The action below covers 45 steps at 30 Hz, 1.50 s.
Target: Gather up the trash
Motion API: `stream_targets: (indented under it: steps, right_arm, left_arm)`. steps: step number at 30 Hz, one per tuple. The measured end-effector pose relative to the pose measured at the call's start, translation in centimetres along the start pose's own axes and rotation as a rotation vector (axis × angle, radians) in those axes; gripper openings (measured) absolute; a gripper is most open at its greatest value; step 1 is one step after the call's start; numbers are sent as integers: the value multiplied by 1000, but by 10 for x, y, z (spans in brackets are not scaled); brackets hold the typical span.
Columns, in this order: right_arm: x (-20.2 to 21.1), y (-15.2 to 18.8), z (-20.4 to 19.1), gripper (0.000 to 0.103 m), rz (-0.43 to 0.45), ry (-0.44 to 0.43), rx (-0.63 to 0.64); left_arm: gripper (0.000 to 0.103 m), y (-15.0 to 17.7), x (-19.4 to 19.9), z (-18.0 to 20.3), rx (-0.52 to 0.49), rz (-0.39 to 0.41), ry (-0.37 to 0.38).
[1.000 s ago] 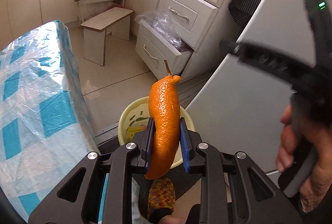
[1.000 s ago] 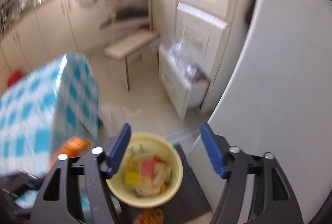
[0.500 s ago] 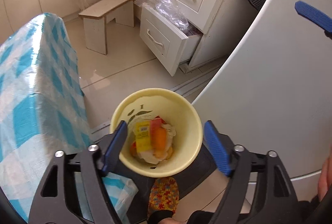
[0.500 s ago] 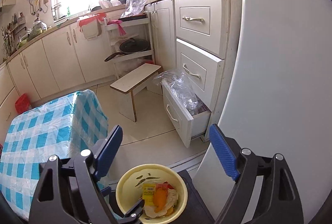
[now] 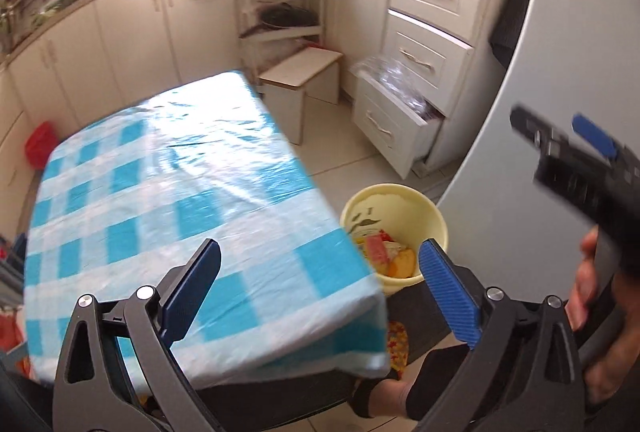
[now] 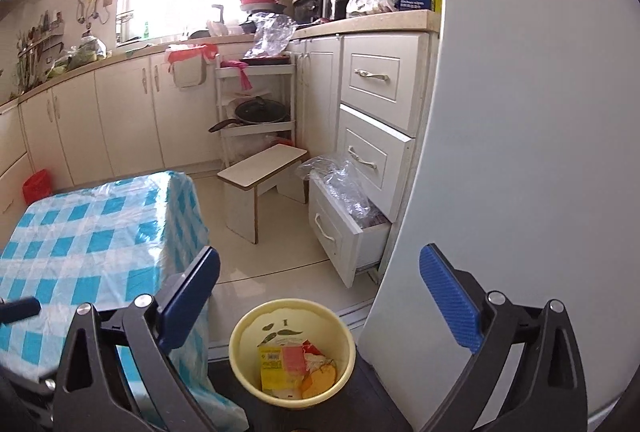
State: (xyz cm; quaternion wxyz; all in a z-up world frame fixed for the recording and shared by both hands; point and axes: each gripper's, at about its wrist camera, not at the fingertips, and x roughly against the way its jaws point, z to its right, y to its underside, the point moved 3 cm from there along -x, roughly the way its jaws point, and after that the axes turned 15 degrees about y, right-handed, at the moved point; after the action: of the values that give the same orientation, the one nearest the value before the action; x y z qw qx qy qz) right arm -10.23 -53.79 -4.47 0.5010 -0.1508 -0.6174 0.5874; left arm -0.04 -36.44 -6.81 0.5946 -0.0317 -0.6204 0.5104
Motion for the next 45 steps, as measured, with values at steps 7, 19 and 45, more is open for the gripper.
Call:
stream_targets:
  steps: [7, 19, 45]
  right_arm:
    - [76, 13, -14, 96, 105, 2, -17]
    - [148, 26, -12, 96, 27, -35, -39]
    - [183, 29, -18, 96, 53, -31, -50]
  left_arm:
    - [95, 18, 73, -19, -11, 69, -79]
    - [95, 41, 147, -19, -32, 162, -115]
    - [95, 56, 167, -9, -60, 194, -128]
